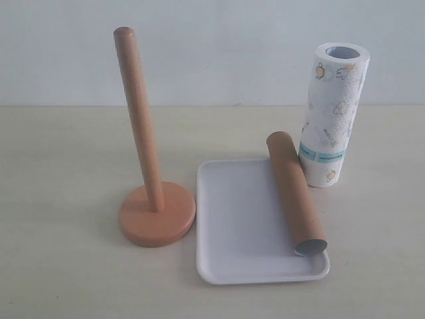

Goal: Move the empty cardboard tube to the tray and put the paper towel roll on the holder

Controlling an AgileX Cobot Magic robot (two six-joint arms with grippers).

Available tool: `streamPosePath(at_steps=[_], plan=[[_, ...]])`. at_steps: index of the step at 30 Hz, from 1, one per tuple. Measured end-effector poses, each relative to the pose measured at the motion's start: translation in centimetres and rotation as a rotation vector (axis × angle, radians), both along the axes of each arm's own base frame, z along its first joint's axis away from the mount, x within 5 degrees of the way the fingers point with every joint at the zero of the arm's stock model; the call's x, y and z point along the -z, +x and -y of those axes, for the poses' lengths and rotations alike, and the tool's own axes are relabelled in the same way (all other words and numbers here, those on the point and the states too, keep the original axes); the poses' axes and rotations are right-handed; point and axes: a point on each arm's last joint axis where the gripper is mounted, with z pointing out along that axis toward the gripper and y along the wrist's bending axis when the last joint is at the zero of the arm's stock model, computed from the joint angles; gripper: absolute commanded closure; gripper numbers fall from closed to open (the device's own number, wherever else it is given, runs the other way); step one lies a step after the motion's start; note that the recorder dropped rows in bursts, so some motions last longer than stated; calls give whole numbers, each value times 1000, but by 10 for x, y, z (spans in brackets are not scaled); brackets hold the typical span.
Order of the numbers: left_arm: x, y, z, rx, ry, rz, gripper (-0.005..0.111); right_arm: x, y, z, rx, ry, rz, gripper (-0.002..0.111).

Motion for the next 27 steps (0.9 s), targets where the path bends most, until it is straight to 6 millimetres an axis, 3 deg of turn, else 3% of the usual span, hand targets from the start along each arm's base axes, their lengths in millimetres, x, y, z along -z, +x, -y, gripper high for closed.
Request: streamPosePath(at_steps=[5, 10, 20, 27], plan=[[0, 0, 0, 0, 0, -2, 103, 11, 36, -3, 5, -5, -97, 108], [0, 0, 0, 0, 0, -2, 103, 18, 55, -4, 13, 5, -70, 108], [0, 0, 0, 0, 0, -2, 103, 18, 60, -5, 2, 47, -26, 108], [0, 0, 0, 0, 0, -2, 103, 16, 69, -24, -201, -9, -41, 108]])
